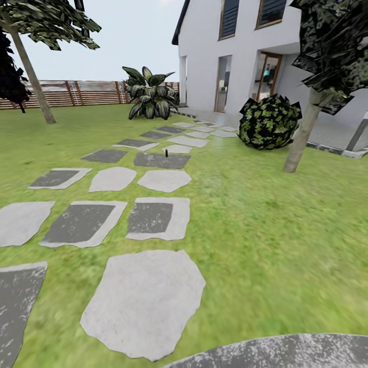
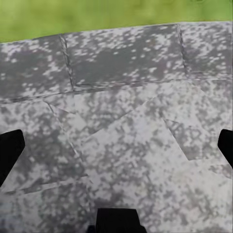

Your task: Pick up the pesticide atomizer in the garden and spray insectifuge to fully cover both potted plants in the garden.

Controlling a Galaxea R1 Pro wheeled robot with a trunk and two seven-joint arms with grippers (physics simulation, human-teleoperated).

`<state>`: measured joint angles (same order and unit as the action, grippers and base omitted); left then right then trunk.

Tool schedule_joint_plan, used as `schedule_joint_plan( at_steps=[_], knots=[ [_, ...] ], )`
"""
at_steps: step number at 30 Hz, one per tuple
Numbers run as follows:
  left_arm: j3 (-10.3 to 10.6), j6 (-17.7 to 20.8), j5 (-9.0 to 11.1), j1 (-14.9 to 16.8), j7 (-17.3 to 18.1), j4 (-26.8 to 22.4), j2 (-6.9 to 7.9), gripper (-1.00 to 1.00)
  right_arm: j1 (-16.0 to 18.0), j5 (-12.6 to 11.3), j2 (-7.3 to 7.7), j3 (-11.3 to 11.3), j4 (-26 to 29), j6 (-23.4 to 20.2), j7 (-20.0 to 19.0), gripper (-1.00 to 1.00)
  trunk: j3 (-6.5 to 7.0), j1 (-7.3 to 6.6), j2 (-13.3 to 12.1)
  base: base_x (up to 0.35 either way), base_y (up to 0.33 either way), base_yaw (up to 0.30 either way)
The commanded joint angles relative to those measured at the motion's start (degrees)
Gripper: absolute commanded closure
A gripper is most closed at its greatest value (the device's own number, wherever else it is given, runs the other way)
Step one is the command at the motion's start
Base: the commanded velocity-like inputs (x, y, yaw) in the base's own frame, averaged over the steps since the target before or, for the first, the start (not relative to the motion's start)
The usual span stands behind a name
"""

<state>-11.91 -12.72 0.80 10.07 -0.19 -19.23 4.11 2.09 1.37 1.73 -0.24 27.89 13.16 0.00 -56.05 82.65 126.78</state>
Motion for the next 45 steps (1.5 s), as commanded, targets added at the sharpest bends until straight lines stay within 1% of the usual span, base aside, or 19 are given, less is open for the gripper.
schedule_joint_plan(
  at_steps=[1,4,7,14,25,45],
  knots=[
    [-0.05,-0.20,0.08,0.04,-0.02,0.07,0.00,-1.00,0.02,0.91,0.02,0.00,-0.28,0.17,0.07,-1.00,-0.05,0.02,0.02,0.294,0.205,0.000],
    [-0.05,-0.20,0.08,0.04,-0.01,0.26,0.02,-1.00,0.02,2.51,0.02,0.03,-0.66,0.19,0.15,-1.00,-0.05,0.02,0.02,0.294,0.208,0.000],
    [-0.05,-0.25,0.02,0.04,0.01,0.39,0.02,-1.00,0.02,3.08,0.03,0.05,-0.80,0.20,0.18,-1.00,-0.05,0.02,0.02,0.294,0.211,0.000],
    [0.03,-0.28,-0.08,-0.02,0.02,0.42,0.02,-1.00,0.02,3.11,0.03,0.12,-0.82,0.20,0.18,-1.00,-0.05,0.02,0.02,0.303,0.175,0.000],
    [-0.02,-0.26,-0.10,-0.01,0.02,0.48,0.02,-1.00,0.02,3.07,0.03,0.15,-0.74,0.20,0.18,-1.00,-0.05,0.02,0.02,0.334,0.083,0.000],
    [0.02,-0.28,-0.12,0.01,0.10,0.51,0.02,-1.00,0.02,3.02,0.03,0.51,-0.73,0.26,0.21,-1.00,-0.05,0.02,0.02,0.338,0.007,0.000]
  ],
)
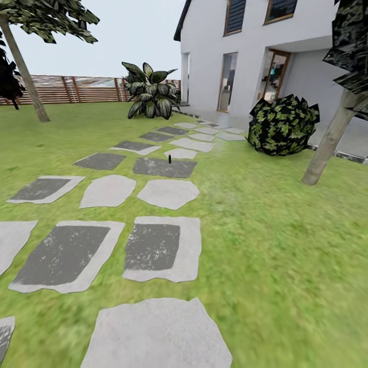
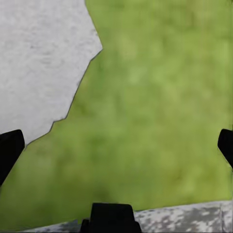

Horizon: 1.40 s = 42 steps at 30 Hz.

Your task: Pick up the pesticide atomizer in the garden and spray insectifuge to fully cover both potted plants in the garden.

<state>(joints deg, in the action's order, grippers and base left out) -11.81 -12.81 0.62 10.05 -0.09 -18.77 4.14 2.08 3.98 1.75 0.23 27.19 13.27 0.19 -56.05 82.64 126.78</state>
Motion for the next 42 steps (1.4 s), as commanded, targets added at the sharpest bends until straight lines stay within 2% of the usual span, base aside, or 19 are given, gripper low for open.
schedule_joint_plan(
  at_steps=[1,42],
  knots=[
    [-0.09,-0.19,0.05,0.04,-0.01,0.05,-0.01,-1.00,0.03,0.41,0.01,0.03,-0.03,0.14,0.03,-1.00,-0.05,0.03,0.01,0.338,0.000,0.000],
    [-0.05,-0.20,-0.11,0.03,0.00,0.05,-0.01,-1.00,0.03,0.50,0.01,-0.11,-0.12,0.09,0.01,-1.00,-0.05,0.03,0.01,0.338,0.000,0.000]
  ],
)
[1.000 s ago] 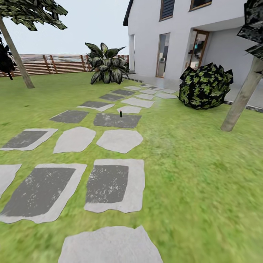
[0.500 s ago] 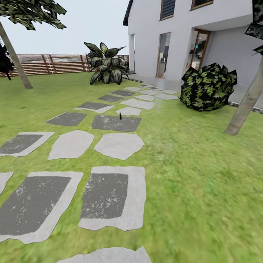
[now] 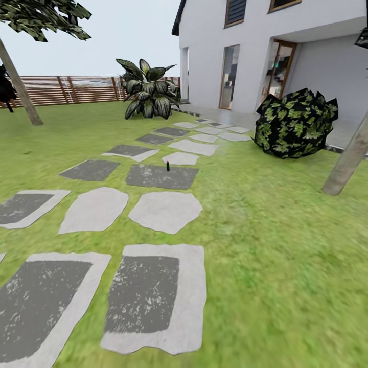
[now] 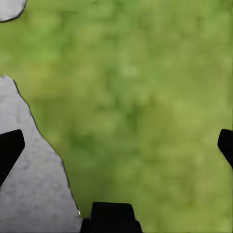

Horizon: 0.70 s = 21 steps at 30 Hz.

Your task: Pick up the pesticide atomizer in the garden and spray insectifuge to fully cover both potted plants in the garden.

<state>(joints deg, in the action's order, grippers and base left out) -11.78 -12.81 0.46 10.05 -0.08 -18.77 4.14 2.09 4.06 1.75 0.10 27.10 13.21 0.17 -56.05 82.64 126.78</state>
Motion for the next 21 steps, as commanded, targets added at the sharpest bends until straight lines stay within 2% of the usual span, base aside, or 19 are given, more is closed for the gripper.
schedule_joint_plan(
  at_steps=[1,21],
  knots=[
    [-0.08,-0.20,0.03,0.02,-0.01,0.05,-0.01,-1.00,0.02,0.42,0.01,0.00,-0.03,0.15,0.02,-1.00,-0.05,0.03,0.01,0.338,0.000,0.000],
    [-0.08,-0.19,-0.02,0.00,-0.01,0.05,-0.01,-1.00,0.02,0.42,0.01,-0.18,-0.03,0.15,0.06,-1.00,-0.05,0.03,0.01,0.338,0.000,0.000]
  ],
)
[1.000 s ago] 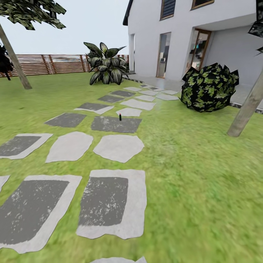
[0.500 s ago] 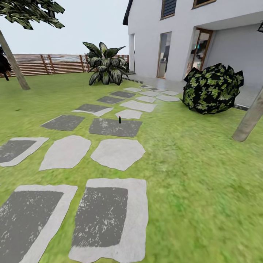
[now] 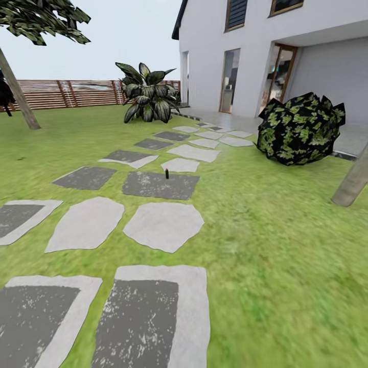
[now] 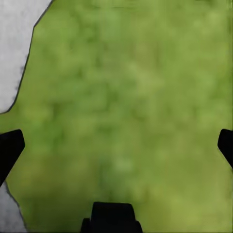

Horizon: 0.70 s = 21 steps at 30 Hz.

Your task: Pick up the pesticide atomizer in the garden and spray insectifuge to fully cover both potted plants in the garden.

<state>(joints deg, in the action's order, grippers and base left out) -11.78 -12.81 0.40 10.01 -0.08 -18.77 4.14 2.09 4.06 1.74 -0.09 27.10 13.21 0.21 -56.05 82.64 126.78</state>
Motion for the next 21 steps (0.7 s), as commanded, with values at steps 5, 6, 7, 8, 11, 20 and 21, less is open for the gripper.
schedule_joint_plan(
  at_steps=[5,6,7,8,11,20,21],
  knots=[
    [-0.08,-0.20,0.04,0.03,-0.01,0.05,-0.01,-1.00,0.02,0.42,0.01,0.00,-0.03,0.15,0.03,-1.00,-0.05,0.03,0.01,0.338,0.000,0.000],
    [-0.08,-0.16,0.04,0.05,-0.01,0.05,-0.01,-1.00,0.02,0.42,0.01,0.00,-0.03,0.15,0.00,-1.00,-0.05,0.03,0.01,0.338,0.000,0.000],
    [-0.08,-0.17,0.02,0.04,-0.01,0.05,-0.01,-1.00,0.02,0.42,0.01,0.00,-0.03,0.15,0.01,-1.00,-0.05,0.03,0.01,0.338,0.000,0.000],
    [-0.08,-0.18,0.01,0.06,-0.01,0.05,-0.01,-1.00,0.02,0.42,0.01,0.00,-0.03,0.15,0.03,-1.00,-0.05,0.03,0.01,0.338,0.000,0.000],
    [-0.08,-0.19,0.02,0.05,-0.01,0.05,-0.01,-1.00,0.02,0.42,0.01,0.00,-0.03,0.15,0.01,-1.00,-0.05,0.03,0.01,0.338,0.000,0.000],
    [-0.08,-0.16,0.02,0.07,-0.01,0.05,-0.01,-1.00,0.02,0.42,-0.01,0.00,-0.03,0.15,0.03,-1.00,-0.05,0.03,0.01,0.338,0.000,0.000],
    [-0.08,-0.16,0.03,0.06,-0.01,0.05,-0.01,-1.00,0.02,0.42,0.00,0.00,-0.03,0.15,0.00,-1.00,-0.05,0.03,0.01,0.338,0.000,0.000]
  ],
)
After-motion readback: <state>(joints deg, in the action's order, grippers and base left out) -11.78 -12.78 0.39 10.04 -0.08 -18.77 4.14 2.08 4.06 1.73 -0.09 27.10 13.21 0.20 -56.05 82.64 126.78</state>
